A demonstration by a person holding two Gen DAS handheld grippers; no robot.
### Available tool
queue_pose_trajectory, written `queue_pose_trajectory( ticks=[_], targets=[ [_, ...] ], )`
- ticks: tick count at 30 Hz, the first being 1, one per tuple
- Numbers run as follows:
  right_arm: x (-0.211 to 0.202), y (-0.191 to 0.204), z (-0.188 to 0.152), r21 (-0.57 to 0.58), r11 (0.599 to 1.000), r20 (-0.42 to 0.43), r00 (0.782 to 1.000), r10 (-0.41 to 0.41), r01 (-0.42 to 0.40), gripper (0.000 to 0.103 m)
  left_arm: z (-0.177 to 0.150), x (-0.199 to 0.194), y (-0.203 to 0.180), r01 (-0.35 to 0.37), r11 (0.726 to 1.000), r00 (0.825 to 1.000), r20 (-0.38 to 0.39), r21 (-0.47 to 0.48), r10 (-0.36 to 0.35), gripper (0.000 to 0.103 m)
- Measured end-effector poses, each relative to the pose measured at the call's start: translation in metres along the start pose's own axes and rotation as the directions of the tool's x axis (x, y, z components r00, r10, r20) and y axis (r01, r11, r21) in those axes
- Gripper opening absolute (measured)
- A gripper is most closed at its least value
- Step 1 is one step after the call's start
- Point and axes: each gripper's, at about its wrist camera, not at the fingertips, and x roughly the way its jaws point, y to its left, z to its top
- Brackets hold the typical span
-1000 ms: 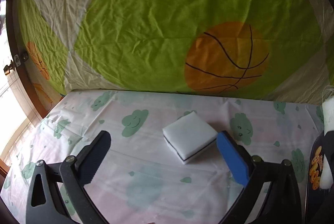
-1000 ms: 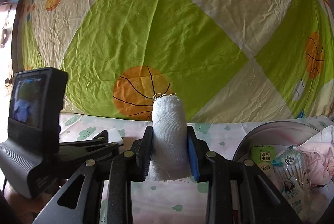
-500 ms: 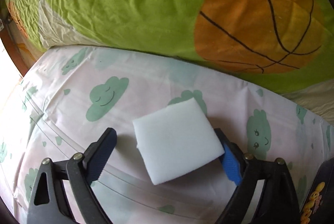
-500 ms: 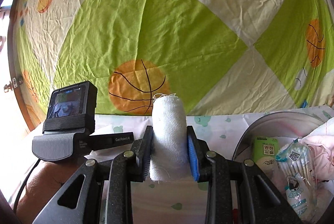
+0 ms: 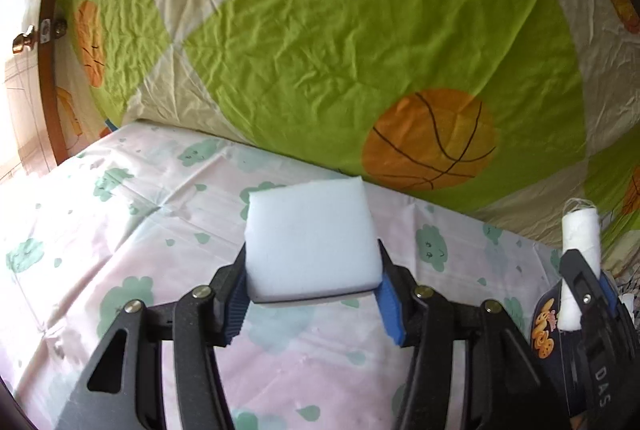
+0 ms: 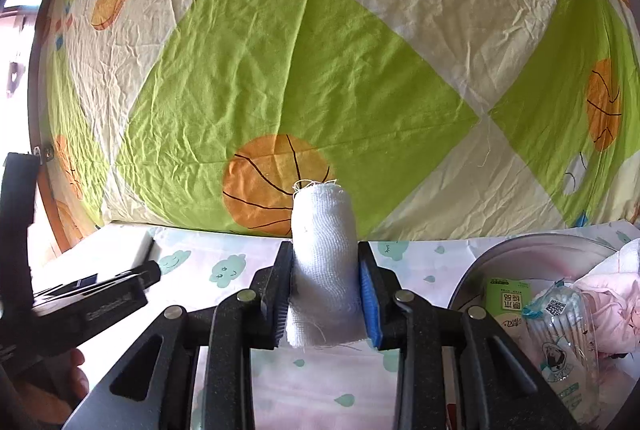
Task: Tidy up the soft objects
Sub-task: 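Lift and carry the sponge and towel roll over the tin with both tools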
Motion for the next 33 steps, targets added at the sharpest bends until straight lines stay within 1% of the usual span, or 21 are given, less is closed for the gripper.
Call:
queue_pose_trajectory(
  ticks=[4, 6, 8, 12, 15, 17, 22, 26, 30, 33],
  targets=[
    [-0.010, 0.005, -0.001, -0.017, 1.000, 0.025, 1.000, 0.009, -0.008, 0.033, -0.013, -0.042, -0.001, -0.015, 1.000, 0.992, 0.128, -0.007, 0.016, 0.054],
    [-0.015, 0.009, -0.002, -0.031, 0.999, 0.038, 0.999, 0.013, -0.012, 0.033, -0.019, -0.056, -0.002, -0.040, 0.999, 0.983, 0.179, 0.001, 0.039, 0.054],
    [-0.022, 0.012, -0.003, -0.043, 0.999, 0.053, 0.999, 0.008, -0.006, 0.033, -0.023, -0.065, -0.002, -0.052, 0.998, 0.973, 0.225, 0.018, 0.047, 0.054],
    [-0.031, 0.015, -0.005, -0.049, 0.999, 0.071, 0.997, -0.001, 0.004, 0.033, -0.030, -0.080, -0.005, -0.066, 0.997, 0.959, 0.279, 0.045, 0.051, 0.054],
    [-0.038, 0.012, -0.007, -0.046, 0.999, 0.079, 0.997, -0.009, 0.013, 0.033, -0.035, -0.088, -0.013, -0.105, 0.991, 0.941, 0.331, 0.087, 0.071, 0.054],
    [-0.042, 0.009, -0.008, -0.039, 0.999, 0.076, 0.997, -0.018, 0.021, 0.033, -0.037, -0.092, -0.019, -0.114, 0.988, 0.933, 0.353, 0.108, 0.069, 0.054],
    [-0.053, 0.004, -0.012, -0.034, 0.999, 0.069, 0.997, -0.023, 0.026, 0.033, -0.044, -0.096, -0.030, -0.167, 0.974, 0.917, 0.387, 0.152, 0.096, 0.054],
    [-0.064, 0.006, -0.015, -0.050, 0.998, 0.083, 0.996, -0.021, 0.026, 0.033, -0.047, -0.105, -0.034, -0.189, 0.969, 0.899, 0.425, 0.160, 0.105, 0.054],
    [-0.073, 0.004, -0.018, -0.052, 0.998, 0.083, 0.996, -0.021, 0.025, 0.033, -0.050, -0.110, -0.033, -0.198, 0.968, 0.891, 0.440, 0.151, 0.113, 0.055],
    [-0.079, 0.001, -0.019, -0.051, 0.998, 0.085, 0.996, -0.028, 0.032, 0.033, -0.052, -0.114, -0.033, -0.194, 0.970, 0.888, 0.447, 0.147, 0.110, 0.055]
  ],
)
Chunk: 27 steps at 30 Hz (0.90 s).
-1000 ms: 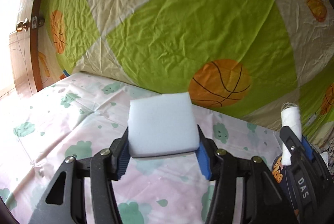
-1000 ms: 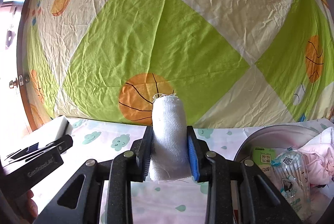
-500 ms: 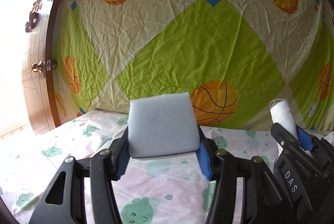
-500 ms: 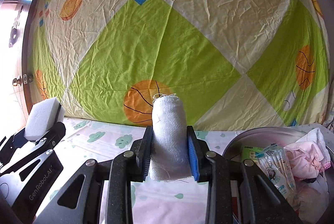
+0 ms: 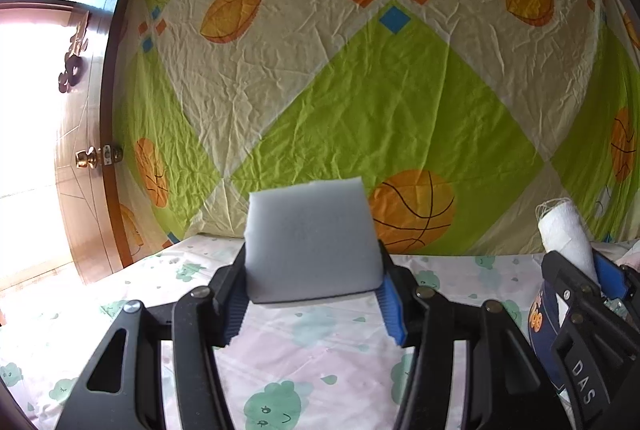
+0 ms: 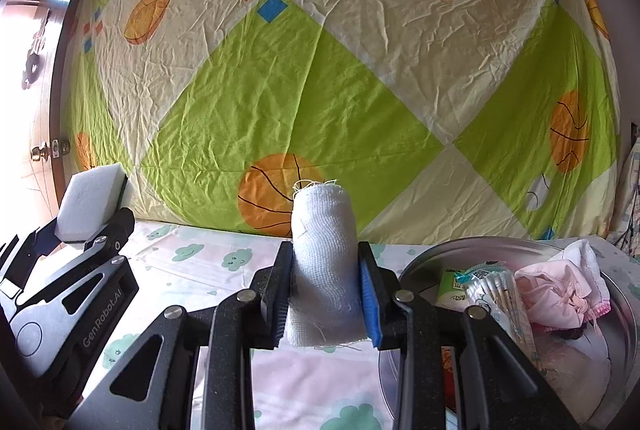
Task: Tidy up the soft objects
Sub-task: 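Lift and carry the sponge and towel roll over the tin with both tools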
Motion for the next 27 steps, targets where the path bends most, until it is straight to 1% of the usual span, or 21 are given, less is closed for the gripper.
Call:
queue_pose_trajectory(
  ticks=[5, 14, 22, 27],
  targets=[
    [-0.008, -0.002, -0.002, -0.006, 1.000, -0.003, 1.000, -0.001, 0.001, 0.033, -0.001, -0.004, 0.000, 0.004, 1.000, 1.000, -0.001, -0.007, -0.004, 0.055],
    [-0.023, -0.008, -0.005, -0.015, 1.000, -0.002, 1.000, -0.002, 0.002, 0.033, -0.005, -0.008, -0.006, 0.034, 0.999, 0.999, -0.038, -0.016, -0.035, 0.055],
    [-0.036, -0.018, -0.007, -0.017, 1.000, -0.001, 1.000, -0.011, 0.011, 0.033, -0.007, -0.018, -0.014, 0.051, 0.999, 0.998, -0.040, -0.014, -0.052, 0.055],
    [-0.047, -0.025, -0.009, -0.023, 1.000, 0.006, 1.000, -0.019, 0.019, 0.033, -0.007, -0.029, -0.021, 0.068, 0.998, 0.997, -0.022, -0.007, -0.068, 0.055]
  ],
)
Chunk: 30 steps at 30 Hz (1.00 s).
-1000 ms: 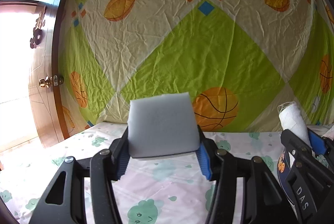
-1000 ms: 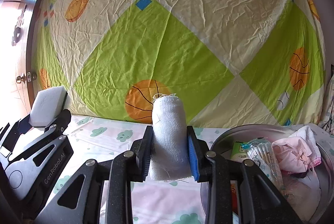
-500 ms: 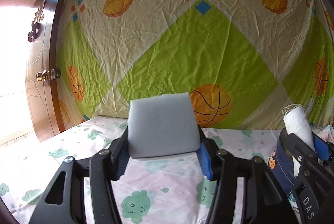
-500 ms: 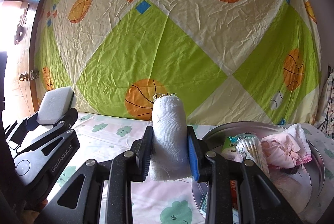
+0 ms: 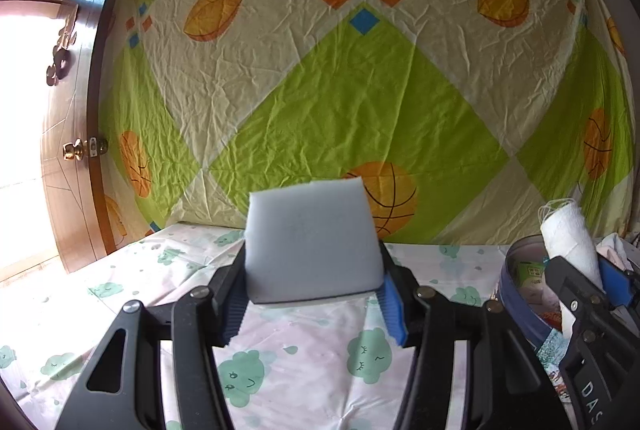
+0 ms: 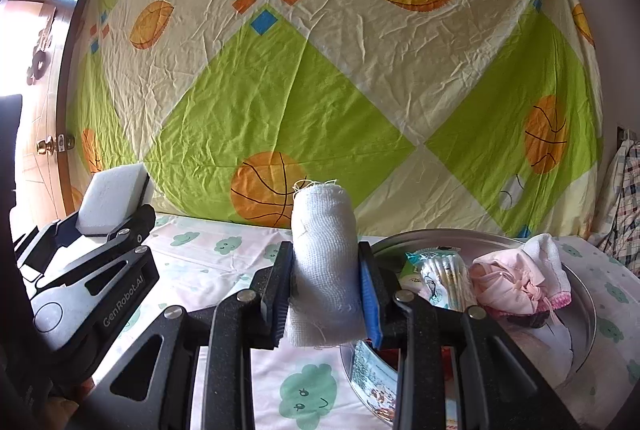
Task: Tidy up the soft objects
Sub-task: 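Lift and carry the sponge and towel roll over the tin with both tools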
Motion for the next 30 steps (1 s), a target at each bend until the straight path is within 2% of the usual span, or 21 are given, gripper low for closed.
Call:
queue_pose_trajectory(
  ticks=[12, 30],
  targets=[
    [-0.032, -0.023, -0.002, -0.023, 0.999, 0.045, 0.999, -0.022, 0.023, 0.033, -0.004, -0.026, -0.024, 0.067, 0.998, 0.998, 0.020, 0.012, -0.067, 0.055],
    [-0.054, -0.072, -0.004, 0.006, 0.997, 0.064, 0.995, -0.071, 0.071, 0.033, -0.007, -0.044, -0.072, 0.139, 0.990, 0.990, -0.020, 0.030, -0.138, 0.055]
  ],
)
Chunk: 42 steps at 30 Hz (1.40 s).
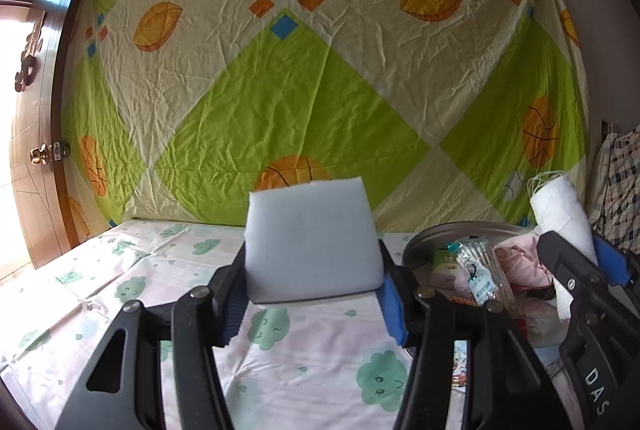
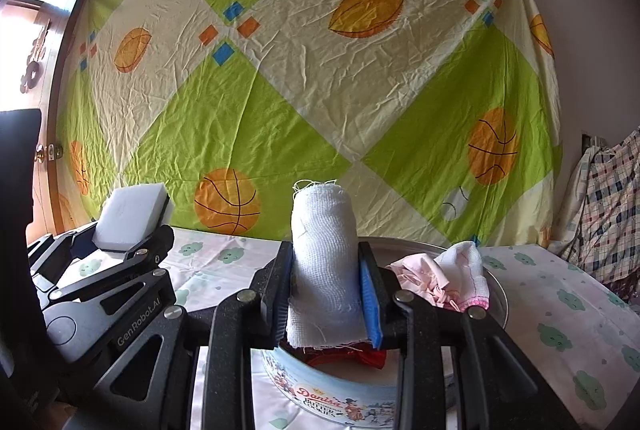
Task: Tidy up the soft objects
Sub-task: 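Lift and carry the sponge and towel roll over the tin with both tools, then lower the sponge and towel roll into the tin and open both tools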
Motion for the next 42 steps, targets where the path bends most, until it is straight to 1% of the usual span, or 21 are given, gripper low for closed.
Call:
queue_pose_trajectory(
  ticks=[14, 34, 42],
  targets=[
    [-0.001, -0.053, 0.004, 0.065, 0.996, 0.005, 0.998, -0.062, 0.062, 0.033, 0.009, -0.005, -0.041, 0.057, 0.998, 0.998, 0.010, 0.025, -0.057, 0.055],
    [0.013, -0.100, 0.012, 0.123, 0.985, 0.006, 0.992, -0.123, 0.121, 0.033, 0.027, 0.006, -0.094, 0.145, 0.988, 0.989, 0.028, 0.050, -0.146, 0.055],
    [0.027, -0.121, 0.016, 0.166, 0.976, -0.022, 0.991, -0.135, 0.137, 0.033, 0.027, 0.016, -0.114, 0.175, 0.983, 0.984, 0.013, 0.056, -0.176, 0.055]
  ],
)
